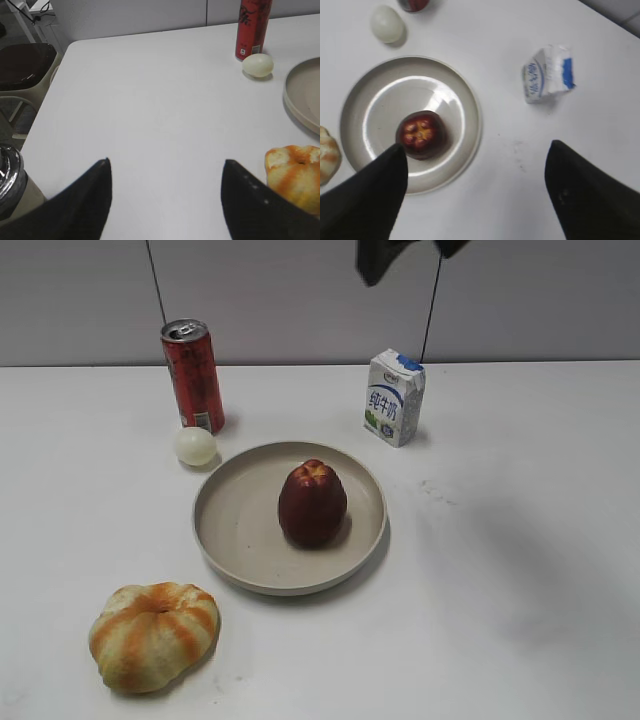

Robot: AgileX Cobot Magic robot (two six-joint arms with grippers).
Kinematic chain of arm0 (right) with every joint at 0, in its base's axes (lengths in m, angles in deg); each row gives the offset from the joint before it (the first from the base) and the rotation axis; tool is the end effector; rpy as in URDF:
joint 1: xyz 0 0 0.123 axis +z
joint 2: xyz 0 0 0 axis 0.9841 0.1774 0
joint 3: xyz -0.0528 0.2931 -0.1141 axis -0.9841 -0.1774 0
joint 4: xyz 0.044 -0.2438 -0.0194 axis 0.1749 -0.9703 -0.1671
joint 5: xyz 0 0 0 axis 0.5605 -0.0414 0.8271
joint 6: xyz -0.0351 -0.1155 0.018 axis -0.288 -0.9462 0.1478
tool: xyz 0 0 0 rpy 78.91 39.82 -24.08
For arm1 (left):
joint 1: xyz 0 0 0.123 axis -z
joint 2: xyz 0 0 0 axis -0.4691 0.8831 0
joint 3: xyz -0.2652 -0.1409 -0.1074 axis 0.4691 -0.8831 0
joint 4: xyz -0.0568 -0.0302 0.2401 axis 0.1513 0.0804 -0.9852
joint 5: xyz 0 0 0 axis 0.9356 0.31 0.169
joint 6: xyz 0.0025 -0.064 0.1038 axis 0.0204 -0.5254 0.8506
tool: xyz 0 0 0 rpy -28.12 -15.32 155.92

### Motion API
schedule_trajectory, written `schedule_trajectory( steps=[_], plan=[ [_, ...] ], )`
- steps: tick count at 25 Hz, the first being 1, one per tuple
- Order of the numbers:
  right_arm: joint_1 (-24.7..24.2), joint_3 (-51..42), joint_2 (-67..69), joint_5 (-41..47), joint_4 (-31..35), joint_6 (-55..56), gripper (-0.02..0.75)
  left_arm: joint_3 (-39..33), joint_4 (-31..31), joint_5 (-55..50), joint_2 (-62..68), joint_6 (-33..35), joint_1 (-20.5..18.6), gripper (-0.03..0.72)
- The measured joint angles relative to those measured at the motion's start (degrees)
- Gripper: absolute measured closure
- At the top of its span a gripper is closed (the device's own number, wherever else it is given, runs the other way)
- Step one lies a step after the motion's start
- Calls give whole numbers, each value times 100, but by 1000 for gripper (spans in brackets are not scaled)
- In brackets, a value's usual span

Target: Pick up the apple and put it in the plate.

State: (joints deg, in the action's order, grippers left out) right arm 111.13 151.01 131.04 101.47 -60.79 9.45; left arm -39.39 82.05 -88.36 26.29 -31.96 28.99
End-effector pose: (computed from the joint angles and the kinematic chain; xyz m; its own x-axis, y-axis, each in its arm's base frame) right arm 0.3561 0.2083 0.3850 -0.7369 -0.4287 -0.5227 -0.4793 0.8766 -0.0432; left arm -0.0145 -0.0027 0.2647 -0.4198 0.1525 -0.8947 0.1008 0.9875 0.1210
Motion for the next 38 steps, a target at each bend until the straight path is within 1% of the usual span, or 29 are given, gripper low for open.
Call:
schedule_trajectory(
  steps=[3, 6, 8, 13, 16, 20, 24, 27, 33, 38],
  plan=[
    [-432, -846, -738, 6, -230, 180, 59, 0, 0, 0, 0, 0, 0, 167],
    [-857, -2040, -1660, 22, -321, 324, 59, 0, 0, 0, 0, 0, 0, 167],
    [-1039, -2835, -2421, 28, -335, 376, 59, 0, 0, 0, 0, 0, 0, 167],
    [-1134, -4834, -4286, -137, -283, 487, 60, 0, 0, 0, 0, 0, 0, 167],
    [-1136, -5838, -5434, -384, -222, 501, 66, 0, 0, 0, 0, 0, 0, 167],
    [-1136, -6902, -6890, -511, -179, 524, 72, 0, 0, 0, 0, 0, 0, 167],
    [-1136, -7631, -8038, -562, -155, 529, 81, 0, 0, 0, 0, 0, 0, 167],
    [-1136, -7956, -8546, -722, -35, 510, 92, 0, 0, 0, 0, 0, 0, 167],
    [-1136, -8030, -8676, -863, 67, 489, 139, 0, 0, 0, 0, 0, 0, 167],
    [-1136, -8030, -8680, -865, 77, 489, 157, 0, 0, 0, 0, 0, 0, 167]
  ],
)
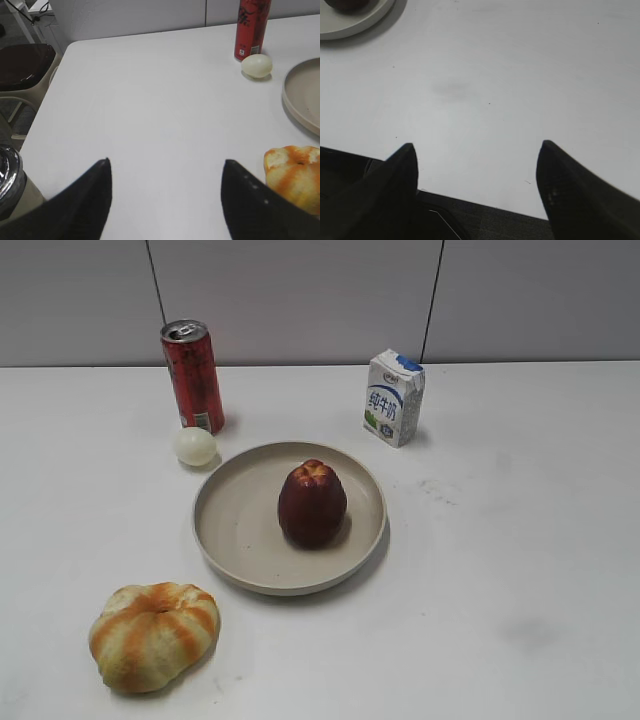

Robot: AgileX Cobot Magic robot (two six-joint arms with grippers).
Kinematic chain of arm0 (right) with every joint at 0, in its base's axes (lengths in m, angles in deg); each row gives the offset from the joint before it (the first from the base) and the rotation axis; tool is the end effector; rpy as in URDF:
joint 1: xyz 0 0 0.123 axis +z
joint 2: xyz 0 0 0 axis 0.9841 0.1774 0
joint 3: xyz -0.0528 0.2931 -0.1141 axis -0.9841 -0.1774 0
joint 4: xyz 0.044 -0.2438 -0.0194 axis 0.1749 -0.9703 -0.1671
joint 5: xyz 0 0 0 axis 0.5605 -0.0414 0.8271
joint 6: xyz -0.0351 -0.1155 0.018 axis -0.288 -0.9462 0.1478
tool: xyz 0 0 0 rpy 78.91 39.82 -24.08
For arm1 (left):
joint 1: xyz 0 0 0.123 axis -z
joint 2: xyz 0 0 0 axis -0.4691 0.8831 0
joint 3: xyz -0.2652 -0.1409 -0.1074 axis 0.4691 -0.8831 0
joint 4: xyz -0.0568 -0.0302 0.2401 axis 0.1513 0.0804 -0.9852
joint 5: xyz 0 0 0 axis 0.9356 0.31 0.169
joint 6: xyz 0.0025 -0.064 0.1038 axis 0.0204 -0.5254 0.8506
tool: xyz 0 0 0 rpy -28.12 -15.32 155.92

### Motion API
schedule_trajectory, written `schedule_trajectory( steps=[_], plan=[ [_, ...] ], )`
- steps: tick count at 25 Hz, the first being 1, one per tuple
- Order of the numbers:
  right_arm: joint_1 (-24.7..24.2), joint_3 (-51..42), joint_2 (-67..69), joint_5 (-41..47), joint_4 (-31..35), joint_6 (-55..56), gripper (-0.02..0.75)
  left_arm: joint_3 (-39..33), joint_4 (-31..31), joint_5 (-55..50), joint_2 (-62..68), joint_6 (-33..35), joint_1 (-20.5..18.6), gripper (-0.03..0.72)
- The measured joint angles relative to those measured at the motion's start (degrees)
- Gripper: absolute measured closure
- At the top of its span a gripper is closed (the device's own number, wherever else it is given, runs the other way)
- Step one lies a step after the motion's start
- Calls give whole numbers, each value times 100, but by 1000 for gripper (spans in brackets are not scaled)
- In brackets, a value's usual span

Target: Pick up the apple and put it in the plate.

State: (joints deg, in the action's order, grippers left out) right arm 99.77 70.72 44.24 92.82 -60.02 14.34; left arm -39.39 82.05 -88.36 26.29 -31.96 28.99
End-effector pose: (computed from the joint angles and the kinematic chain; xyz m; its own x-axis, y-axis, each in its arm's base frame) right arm 0.0263 0.0038 0.2583 -0.6734 -0.1384 -0.7262 -0.2442 0.9688 0.0418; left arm -0.0145 -0.0027 0.2647 -0.4198 0.1525 -0.8947 0.1008 0.9875 0.1210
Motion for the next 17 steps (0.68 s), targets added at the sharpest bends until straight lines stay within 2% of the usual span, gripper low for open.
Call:
schedule_trajectory(
  steps=[9, 17],
  plan=[
    [-117, 0, -276, -14, 4, -4, 165, 0, 0, 0, 0, 0, 0, 167],
    [-1351, 0, -1272, -21, 4, -11, 165, 0, 0, 0, 0, 0, 0, 167]
  ],
)
